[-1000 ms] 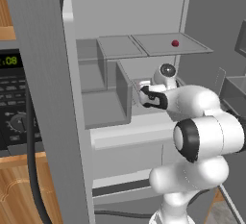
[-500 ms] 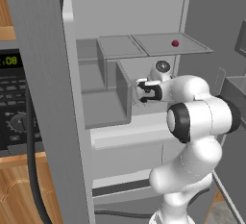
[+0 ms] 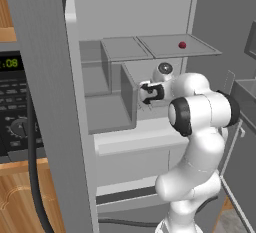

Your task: Retrieve the butter from the fridge and place it on a plate on the dining table. Then retrieve the butter knife by the fridge and place it near the plate.

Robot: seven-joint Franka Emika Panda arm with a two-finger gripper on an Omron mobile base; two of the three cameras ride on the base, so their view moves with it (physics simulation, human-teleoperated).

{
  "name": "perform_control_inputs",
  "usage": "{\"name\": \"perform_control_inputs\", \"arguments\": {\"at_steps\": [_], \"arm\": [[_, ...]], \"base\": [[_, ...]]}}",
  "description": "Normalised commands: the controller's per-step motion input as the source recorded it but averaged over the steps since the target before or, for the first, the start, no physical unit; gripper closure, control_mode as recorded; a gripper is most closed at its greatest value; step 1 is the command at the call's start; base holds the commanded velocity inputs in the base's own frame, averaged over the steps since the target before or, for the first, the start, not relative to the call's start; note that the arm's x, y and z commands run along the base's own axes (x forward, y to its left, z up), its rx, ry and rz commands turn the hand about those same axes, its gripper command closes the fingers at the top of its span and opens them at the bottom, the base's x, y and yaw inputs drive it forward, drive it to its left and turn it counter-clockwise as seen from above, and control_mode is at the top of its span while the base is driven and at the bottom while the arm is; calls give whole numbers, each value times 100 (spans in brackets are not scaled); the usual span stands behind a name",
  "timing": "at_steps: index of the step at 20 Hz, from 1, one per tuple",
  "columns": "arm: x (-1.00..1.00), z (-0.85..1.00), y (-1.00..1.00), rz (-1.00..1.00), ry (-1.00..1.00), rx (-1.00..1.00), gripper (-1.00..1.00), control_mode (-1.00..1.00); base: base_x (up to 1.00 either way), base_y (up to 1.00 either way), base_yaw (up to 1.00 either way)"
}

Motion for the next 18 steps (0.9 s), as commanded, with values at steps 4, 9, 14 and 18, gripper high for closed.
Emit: {"name": "perform_control_inputs", "arguments": {"at_steps": [4, 9, 14, 18], "arm": [[24, -23, 0, 0, 2, 0, -100, -100], [25, -19, -3, 0, 2, 0, -100, -100], [27, -17, -4, 0, 4, 0, -100, -100], [27, -25, -6, 0, 4, 0, -100, -100]], "base": [[0, 0, 0], [0, 0, 0], [0, 0, 0], [0, 0, 0]]}}
